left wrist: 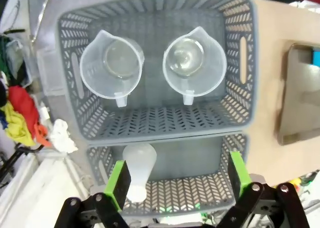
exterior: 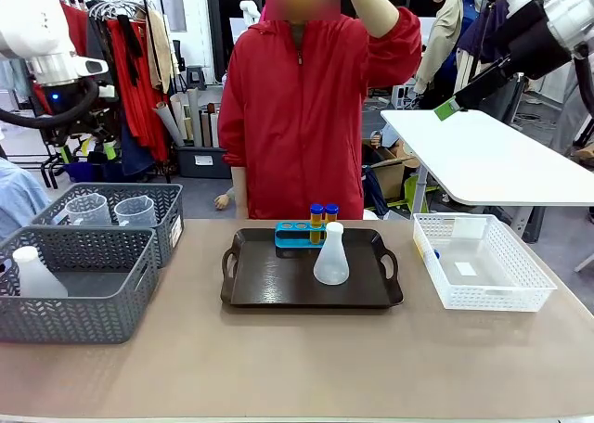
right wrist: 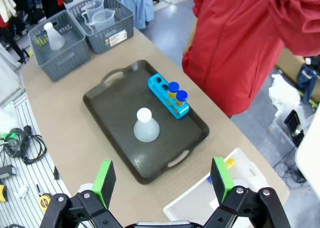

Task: Prepare the laboratory tools.
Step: Pick up one Large Measuring Cup and place it on the Handle tray.

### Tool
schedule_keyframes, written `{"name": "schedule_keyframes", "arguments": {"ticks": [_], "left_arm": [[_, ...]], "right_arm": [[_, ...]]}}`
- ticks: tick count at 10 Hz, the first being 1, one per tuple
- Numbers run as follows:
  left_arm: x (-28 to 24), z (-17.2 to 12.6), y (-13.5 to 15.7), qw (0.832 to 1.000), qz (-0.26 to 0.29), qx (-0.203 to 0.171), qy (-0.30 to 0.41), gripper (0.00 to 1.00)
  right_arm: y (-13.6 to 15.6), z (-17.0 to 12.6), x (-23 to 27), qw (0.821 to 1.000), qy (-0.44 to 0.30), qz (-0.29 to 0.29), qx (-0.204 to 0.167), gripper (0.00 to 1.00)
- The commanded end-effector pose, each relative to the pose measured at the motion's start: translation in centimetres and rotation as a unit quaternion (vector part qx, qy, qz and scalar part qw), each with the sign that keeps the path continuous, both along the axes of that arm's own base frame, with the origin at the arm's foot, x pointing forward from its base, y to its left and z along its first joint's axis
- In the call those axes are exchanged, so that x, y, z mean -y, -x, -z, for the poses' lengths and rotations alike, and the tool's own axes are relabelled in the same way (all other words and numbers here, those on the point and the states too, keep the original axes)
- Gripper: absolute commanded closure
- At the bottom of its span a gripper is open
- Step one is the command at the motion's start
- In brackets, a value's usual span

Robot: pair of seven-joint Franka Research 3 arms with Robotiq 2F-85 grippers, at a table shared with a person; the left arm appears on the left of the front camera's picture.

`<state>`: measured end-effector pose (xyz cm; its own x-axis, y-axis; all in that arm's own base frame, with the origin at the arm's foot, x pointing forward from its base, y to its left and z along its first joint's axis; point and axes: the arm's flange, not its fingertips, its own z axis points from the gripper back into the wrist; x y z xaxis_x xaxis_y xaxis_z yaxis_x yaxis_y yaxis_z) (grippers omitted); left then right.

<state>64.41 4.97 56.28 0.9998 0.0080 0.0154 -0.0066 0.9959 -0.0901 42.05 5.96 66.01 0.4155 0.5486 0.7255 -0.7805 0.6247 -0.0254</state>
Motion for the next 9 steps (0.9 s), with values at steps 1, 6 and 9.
{"name": "schedule_keyframes", "arguments": {"ticks": [1, 6, 9], "left_arm": [[-2.5, 2.4, 2.7, 1.000, 0.006, 0.002, 0.001, 0.00], [-4.4, 9.5, 4.3, 0.997, -0.013, 0.071, -0.037, 0.00], [-2.9, 11.6, 5.2, 0.993, -0.007, 0.107, -0.044, 0.00]], "right_arm": [[-0.1, 0.0, 0.0, 1.000, -0.009, -0.007, 0.001, 0.00], [-0.1, 0.0, 0.0, 1.000, -0.009, -0.007, 0.001, 0.00], [-0.1, 0.0, 0.0, 1.000, -0.009, -0.007, 0.001, 0.00]]}}
